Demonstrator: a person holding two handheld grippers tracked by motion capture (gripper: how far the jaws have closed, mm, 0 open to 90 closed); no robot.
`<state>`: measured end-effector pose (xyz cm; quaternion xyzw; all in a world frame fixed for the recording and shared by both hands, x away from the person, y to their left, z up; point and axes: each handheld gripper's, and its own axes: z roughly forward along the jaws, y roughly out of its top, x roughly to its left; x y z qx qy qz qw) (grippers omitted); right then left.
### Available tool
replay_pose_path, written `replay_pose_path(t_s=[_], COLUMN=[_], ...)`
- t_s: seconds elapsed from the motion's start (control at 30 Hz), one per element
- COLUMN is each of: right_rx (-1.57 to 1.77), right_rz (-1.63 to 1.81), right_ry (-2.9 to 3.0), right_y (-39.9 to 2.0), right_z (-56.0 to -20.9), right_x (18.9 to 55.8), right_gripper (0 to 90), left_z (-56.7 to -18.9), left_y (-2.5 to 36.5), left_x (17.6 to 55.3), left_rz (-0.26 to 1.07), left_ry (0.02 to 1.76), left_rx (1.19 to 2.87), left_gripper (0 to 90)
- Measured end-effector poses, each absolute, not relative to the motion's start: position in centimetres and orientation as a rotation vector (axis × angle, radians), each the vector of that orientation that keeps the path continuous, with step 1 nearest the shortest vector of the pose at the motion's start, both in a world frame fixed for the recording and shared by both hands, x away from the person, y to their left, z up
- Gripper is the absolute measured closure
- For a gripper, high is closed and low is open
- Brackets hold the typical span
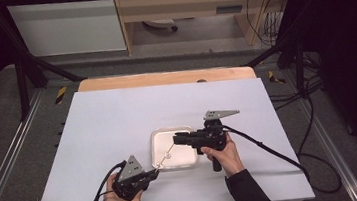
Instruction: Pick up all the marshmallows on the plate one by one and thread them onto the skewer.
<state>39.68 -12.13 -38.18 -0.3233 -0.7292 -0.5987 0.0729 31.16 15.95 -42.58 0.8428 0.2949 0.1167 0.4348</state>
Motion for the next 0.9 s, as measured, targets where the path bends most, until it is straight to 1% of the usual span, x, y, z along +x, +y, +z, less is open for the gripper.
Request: replay_pose_path(t_s=[0.5, 0.73, 0.83, 0.9], right_rx=[-0.956, -0.931, -0.936, -0.95], right_rz=[-1.767, -1.741, -1.755, -1.768], right_ry=[-2.189, -2.203, -2.208, -2.216], right_y=[-11.0, -10.2, -10.2, -10.3], right_z=[-39.7, -40.9, -40.8, -40.6], right_x=[39.1, 38.7, 38.7, 38.7], right_gripper=[77.8, 76.7, 74.2, 68.3], left_z=[-42.8, -42.8, -42.8, -42.7], left_y=[15.7, 15.6, 15.6, 15.7], left_x=[31.2, 31.3, 31.3, 31.3], left_rz=[0.274, 0.274, 0.273, 0.274], left_ry=[0.741, 0.75, 0.75, 0.748], left_rx=[2.083, 2.087, 2.078, 2.074], left_gripper=[88.6, 88.5, 88.5, 88.5])
